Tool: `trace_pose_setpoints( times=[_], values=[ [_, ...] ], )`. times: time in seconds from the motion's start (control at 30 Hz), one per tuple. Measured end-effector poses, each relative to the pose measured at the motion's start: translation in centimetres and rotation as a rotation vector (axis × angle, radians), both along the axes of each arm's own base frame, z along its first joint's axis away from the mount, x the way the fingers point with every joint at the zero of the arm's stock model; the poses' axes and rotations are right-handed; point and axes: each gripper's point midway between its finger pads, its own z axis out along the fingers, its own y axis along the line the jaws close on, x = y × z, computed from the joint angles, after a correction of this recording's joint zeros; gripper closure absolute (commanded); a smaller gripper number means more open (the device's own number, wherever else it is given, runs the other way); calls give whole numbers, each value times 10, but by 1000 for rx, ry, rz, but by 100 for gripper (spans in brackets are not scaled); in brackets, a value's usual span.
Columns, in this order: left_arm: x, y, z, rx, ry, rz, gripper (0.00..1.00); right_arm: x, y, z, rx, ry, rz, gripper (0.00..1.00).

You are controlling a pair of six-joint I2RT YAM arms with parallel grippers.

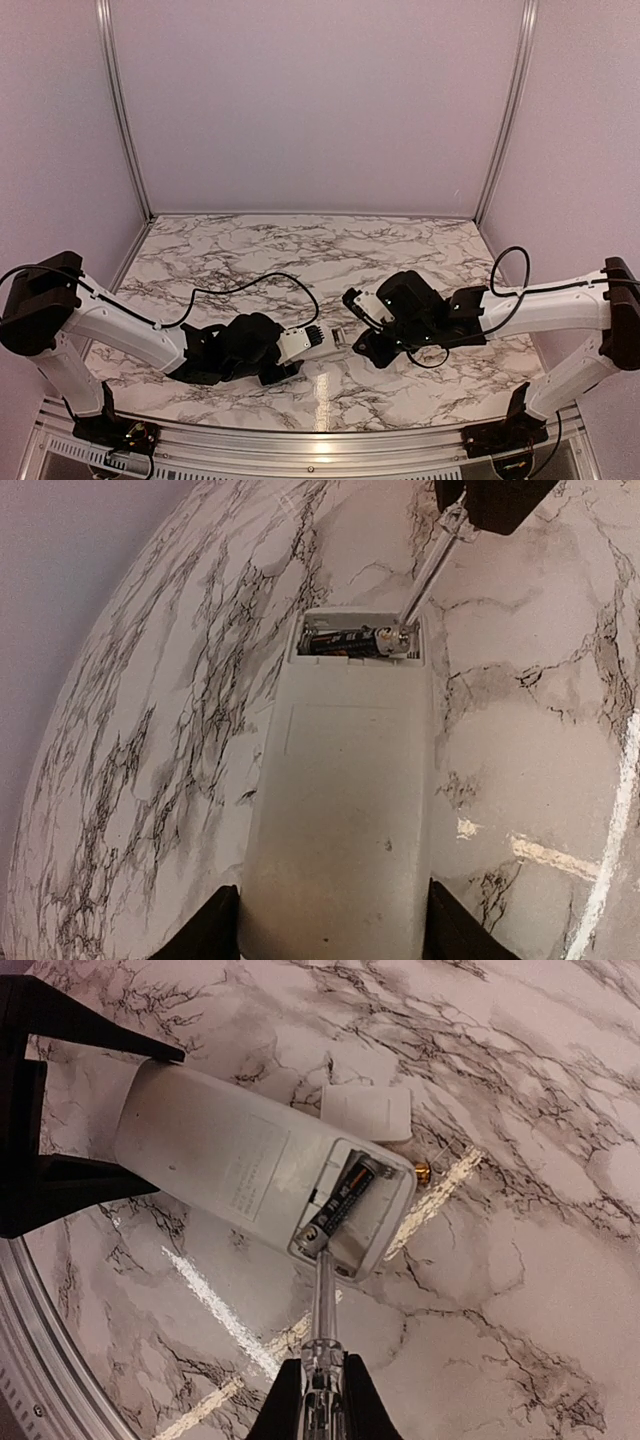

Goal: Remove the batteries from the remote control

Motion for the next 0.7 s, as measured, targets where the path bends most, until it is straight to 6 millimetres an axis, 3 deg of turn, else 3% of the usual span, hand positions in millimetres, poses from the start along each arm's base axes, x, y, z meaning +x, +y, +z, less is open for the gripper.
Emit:
trace_pose_setpoints(
  times=[0.33, 0.7],
  values=[
    [10, 5, 11, 24, -108, 38, 100, 8, 4, 19, 54, -51, -24, 100],
    [8, 9, 12, 34, -135, 46, 100, 14, 10, 14, 57, -63, -31, 100]
  ],
)
